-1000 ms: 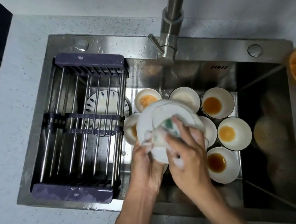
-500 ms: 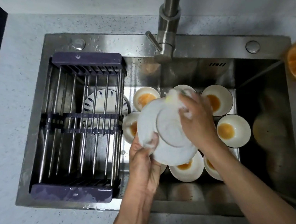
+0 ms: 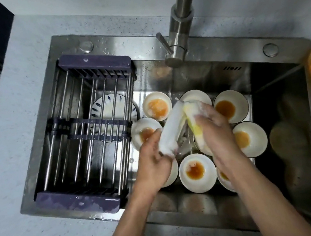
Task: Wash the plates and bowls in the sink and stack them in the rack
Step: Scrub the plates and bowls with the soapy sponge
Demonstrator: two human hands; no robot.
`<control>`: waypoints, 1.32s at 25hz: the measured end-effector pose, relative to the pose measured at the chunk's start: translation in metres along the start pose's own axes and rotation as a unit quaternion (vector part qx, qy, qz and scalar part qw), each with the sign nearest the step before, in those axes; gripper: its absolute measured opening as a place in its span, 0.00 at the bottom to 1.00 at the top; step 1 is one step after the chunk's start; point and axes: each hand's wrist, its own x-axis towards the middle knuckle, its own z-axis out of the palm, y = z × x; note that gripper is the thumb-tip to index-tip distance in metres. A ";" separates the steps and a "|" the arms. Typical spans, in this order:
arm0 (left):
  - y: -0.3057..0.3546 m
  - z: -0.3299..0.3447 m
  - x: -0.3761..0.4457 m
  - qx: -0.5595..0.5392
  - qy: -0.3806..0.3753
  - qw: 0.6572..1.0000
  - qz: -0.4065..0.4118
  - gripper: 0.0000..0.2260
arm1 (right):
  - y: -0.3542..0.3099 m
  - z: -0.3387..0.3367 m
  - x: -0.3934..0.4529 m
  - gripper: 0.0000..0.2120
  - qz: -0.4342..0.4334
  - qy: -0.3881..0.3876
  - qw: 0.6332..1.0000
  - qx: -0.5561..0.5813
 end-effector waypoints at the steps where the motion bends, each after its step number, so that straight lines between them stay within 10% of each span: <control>1: -0.004 -0.006 -0.001 0.159 -0.045 0.982 0.087 0.24 | -0.005 -0.012 0.002 0.11 0.074 -0.026 0.995 0.058; 4: -0.008 -0.015 -0.002 0.456 -0.129 0.844 0.251 0.32 | -0.007 -0.029 0.013 0.21 0.186 -0.105 0.977 0.032; 8: -0.006 -0.011 -0.002 0.516 -0.118 0.815 0.238 0.30 | 0.004 0.001 0.023 0.11 0.235 -0.053 0.970 0.023; 12: -0.010 -0.023 -0.018 0.472 -0.024 0.865 0.171 0.25 | 0.000 0.023 0.037 0.10 0.197 0.023 0.980 0.034; 26: -0.007 -0.044 -0.030 0.323 0.036 0.945 0.047 0.24 | 0.015 0.109 0.080 0.18 0.218 -0.081 0.971 0.061; 33: -0.023 -0.008 -0.016 0.258 0.025 0.961 -0.099 0.08 | 0.066 0.069 0.062 0.21 0.154 -0.064 0.960 -0.225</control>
